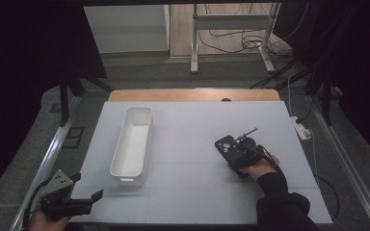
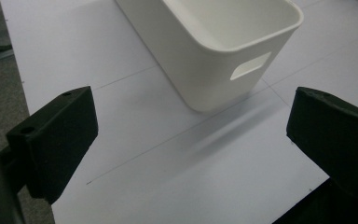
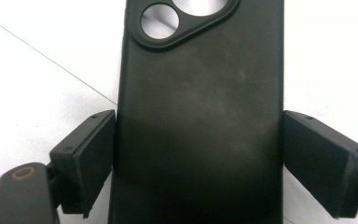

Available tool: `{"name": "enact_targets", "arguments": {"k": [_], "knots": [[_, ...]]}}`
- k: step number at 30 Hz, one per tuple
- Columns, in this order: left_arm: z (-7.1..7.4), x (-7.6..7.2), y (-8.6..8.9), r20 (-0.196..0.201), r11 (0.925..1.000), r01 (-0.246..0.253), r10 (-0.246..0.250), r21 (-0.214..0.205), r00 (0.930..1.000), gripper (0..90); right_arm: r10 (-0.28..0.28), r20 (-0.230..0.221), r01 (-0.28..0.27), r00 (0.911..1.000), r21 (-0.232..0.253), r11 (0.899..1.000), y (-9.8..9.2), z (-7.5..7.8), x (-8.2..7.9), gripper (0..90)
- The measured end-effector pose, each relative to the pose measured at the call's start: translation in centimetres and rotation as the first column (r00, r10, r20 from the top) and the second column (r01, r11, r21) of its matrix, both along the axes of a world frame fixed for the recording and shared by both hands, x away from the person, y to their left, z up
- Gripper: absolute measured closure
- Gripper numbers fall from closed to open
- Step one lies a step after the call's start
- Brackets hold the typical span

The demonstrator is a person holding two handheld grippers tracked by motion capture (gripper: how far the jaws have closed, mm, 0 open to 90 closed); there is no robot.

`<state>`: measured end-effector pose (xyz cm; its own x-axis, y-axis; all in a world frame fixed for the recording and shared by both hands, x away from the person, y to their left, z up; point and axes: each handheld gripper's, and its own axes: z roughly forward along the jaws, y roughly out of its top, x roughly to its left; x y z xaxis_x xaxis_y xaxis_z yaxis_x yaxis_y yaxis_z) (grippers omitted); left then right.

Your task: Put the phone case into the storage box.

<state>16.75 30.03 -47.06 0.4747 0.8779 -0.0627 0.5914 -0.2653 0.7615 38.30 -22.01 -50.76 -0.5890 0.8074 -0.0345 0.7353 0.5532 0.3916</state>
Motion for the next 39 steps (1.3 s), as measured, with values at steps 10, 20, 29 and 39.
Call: {"name": "enact_targets", "arguments": {"k": [10, 20, 29, 39], "knots": [[0.0, 0.1, -0.4, -0.005, 0.9993, 0.026, -0.026, 0.028, 0.9996, 0.5, 0.002, 0.013, -0.002, 0.9999, 0.006, 1.0, -0.1, 0.1, -0.2, 15.2], [1.2, 1.3, -1.7, -0.01, 0.9966, 0.081, -0.081, -0.017, 0.9966, 0.0, 0.012, 0.055, -0.016, 0.9984, 0.059, 0.998, -0.3, 1.0, -0.7, 15.4], [2.0, 3.0, -2.8, 0.02, 0.9915, 0.129, -0.128, -0.018, 0.9915, 0.0, 0.035, 0.097, -0.046, 0.9947, 0.117, 0.992, -0.5, 2.2, -1.5, 15.4], [3.0, 5.4, -4.8, 0.043, 0.9792, 0.2, -0.199, -0.031, 0.9791, 0.0, 0.053, 0.138, -0.077, 0.9891, 0.18, 0.981, -0.6, 3.8, -2.6, 15.4]]}}
